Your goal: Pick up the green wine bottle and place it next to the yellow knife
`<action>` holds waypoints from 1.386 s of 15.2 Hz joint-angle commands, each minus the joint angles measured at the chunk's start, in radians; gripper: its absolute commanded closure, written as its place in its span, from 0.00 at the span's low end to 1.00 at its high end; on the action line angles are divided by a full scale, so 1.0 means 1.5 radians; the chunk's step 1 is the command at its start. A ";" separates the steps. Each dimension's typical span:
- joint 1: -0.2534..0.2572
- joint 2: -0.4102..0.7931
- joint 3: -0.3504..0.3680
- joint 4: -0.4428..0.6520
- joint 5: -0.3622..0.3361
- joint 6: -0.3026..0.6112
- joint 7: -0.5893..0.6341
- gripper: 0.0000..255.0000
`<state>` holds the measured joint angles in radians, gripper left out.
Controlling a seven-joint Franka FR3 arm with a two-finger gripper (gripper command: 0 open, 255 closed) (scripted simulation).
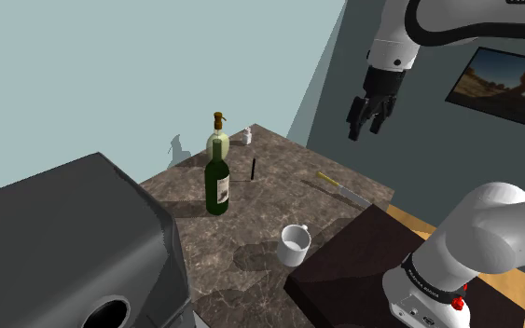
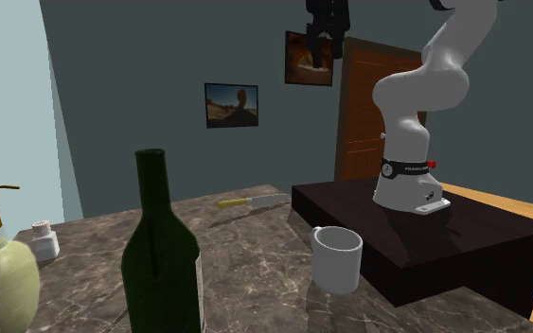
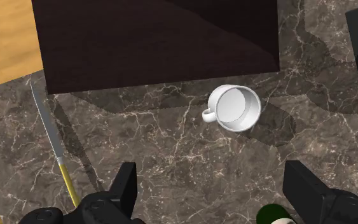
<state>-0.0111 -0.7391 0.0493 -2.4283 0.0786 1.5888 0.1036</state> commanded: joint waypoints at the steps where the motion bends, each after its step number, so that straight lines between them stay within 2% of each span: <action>1: 0.000 0.000 0.000 0.000 0.000 0.000 0.000 0.00; 11: 0.019 0.212 0.078 0.074 0.028 0.177 0.076 0.00; 16: 0.024 0.330 0.111 0.143 0.017 0.244 0.120 0.00; 21: 0.031 0.451 0.138 0.233 -0.013 0.291 0.168 0.00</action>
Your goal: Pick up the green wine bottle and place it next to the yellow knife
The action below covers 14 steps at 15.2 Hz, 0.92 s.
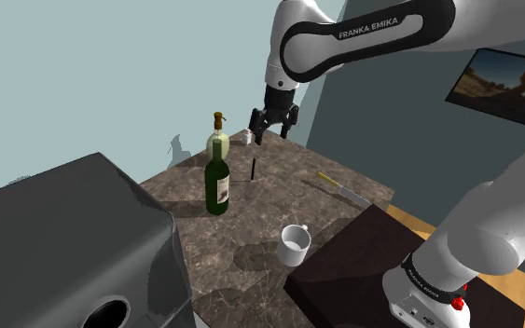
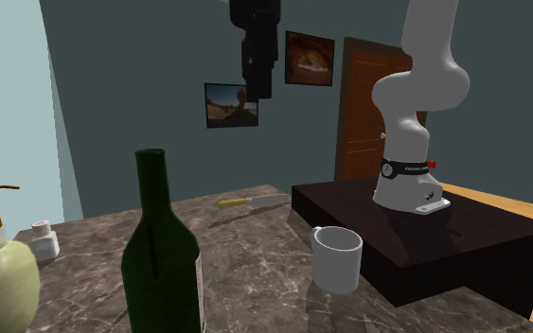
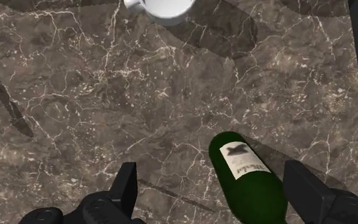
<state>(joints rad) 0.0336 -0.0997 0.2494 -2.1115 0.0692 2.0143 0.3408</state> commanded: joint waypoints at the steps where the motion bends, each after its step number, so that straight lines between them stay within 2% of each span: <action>1: 0.004 0.049 0.009 0.042 -0.015 0.014 0.020 0.00; 7: 0.028 0.200 0.022 0.185 -0.071 0.035 0.079 0.00; 12: 0.062 0.332 0.019 0.336 -0.118 0.026 0.119 0.00; 14: 0.067 0.351 0.016 0.351 -0.124 0.030 0.123 0.00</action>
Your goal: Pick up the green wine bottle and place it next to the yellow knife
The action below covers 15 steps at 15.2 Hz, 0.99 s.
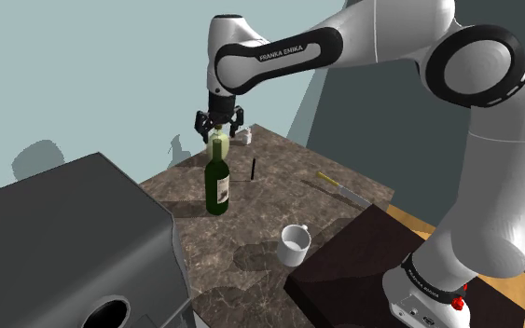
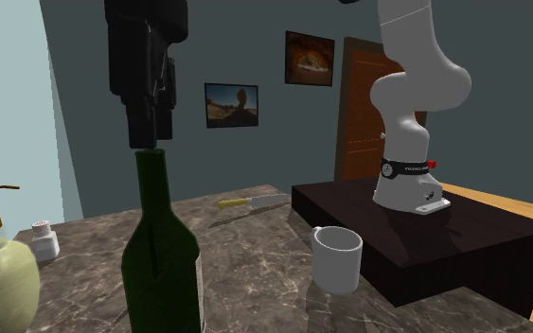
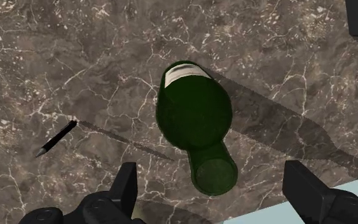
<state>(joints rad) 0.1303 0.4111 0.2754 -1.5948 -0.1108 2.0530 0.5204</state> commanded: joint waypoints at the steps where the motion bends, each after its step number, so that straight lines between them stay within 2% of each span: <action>1: 0.003 0.013 -0.001 0.003 -0.005 0.012 0.004 0.00; 7: 0.005 0.035 -0.005 -0.016 -0.012 0.051 0.008 0.00; 14: 0.006 0.035 -0.005 -0.016 -0.012 0.051 0.008 0.00; 15: 0.006 0.035 -0.005 -0.016 -0.012 0.051 0.008 1.00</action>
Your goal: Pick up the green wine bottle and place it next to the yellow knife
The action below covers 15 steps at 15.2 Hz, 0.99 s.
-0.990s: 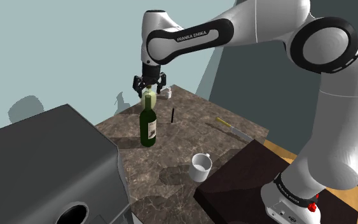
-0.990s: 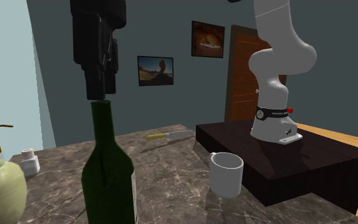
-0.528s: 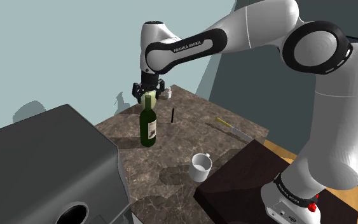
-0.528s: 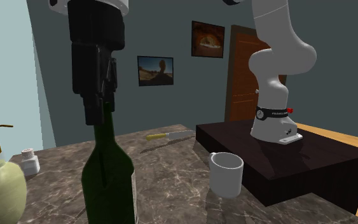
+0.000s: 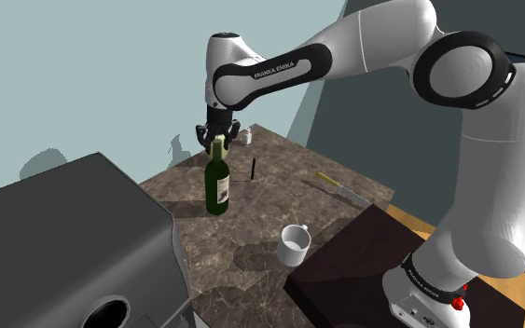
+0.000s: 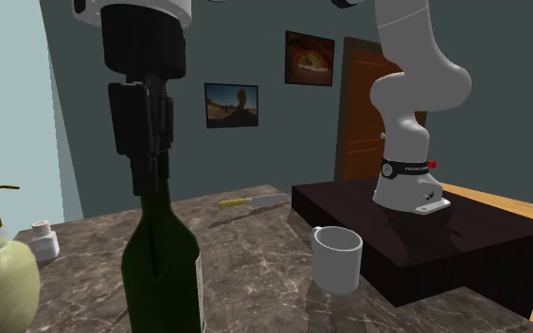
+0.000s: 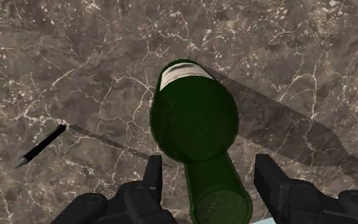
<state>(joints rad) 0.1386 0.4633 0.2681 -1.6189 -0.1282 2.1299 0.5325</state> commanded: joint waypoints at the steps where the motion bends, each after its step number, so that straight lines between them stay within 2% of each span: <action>1: 0.000 0.000 0.000 0.000 0.000 0.000 0.000 1.00; 9: 0.000 0.000 0.000 0.000 0.000 0.000 0.000 1.00; 15: -0.001 -0.018 0.003 0.028 0.006 -0.045 -0.004 1.00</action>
<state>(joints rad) 0.1375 0.4391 0.2726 -1.5856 -0.1199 2.0730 0.5283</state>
